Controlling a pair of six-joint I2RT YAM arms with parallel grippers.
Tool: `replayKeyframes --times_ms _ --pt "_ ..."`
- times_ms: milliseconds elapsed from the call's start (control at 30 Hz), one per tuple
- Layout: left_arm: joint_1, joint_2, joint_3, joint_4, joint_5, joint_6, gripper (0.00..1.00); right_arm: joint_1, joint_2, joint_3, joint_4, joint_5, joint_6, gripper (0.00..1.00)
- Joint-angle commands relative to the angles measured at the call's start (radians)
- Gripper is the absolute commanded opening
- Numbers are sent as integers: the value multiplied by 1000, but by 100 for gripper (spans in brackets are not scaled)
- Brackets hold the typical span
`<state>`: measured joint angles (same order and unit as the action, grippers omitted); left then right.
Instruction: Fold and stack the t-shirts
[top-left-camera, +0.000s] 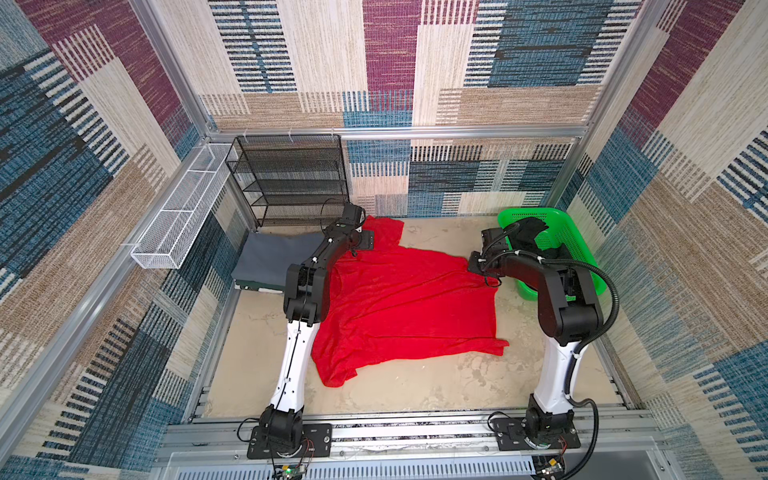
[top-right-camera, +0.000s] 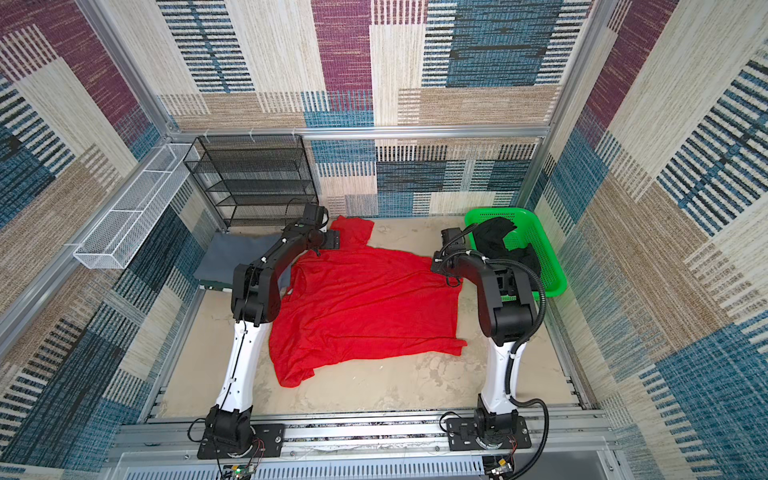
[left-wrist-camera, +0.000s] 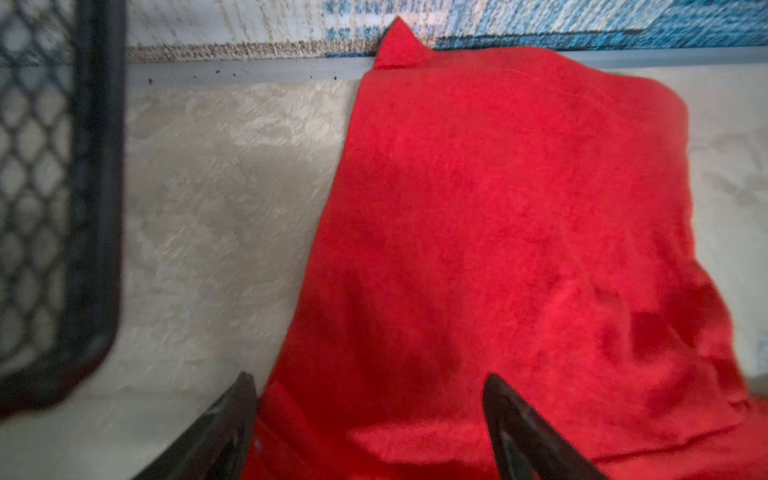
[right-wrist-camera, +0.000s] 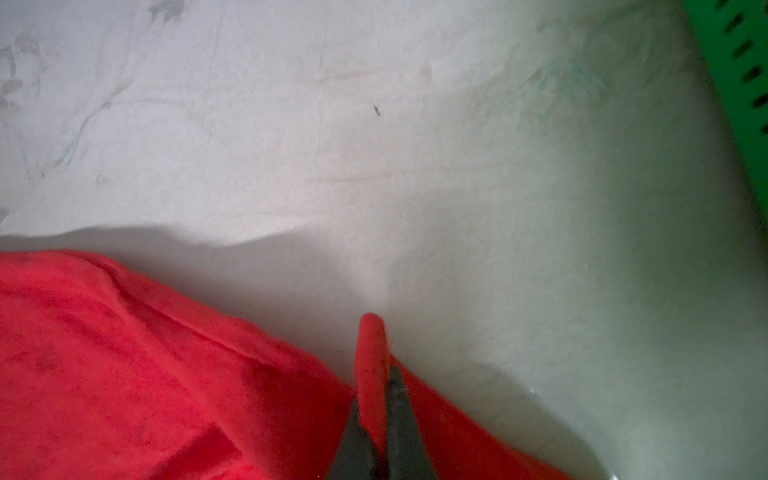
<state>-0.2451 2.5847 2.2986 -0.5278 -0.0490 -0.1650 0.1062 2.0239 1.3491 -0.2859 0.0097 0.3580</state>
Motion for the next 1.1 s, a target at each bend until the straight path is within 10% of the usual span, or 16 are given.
replayKeyframes --times_ms 0,600,1067 --pt "3 13 42 -23 -27 24 87 1 7 13 21 -5 2 0" --pt "1 47 100 -141 29 1 79 1 20 70 5 -13 -14 0" --pt "3 32 81 -150 23 -48 18 1 77 201 -48 23 -67 0"
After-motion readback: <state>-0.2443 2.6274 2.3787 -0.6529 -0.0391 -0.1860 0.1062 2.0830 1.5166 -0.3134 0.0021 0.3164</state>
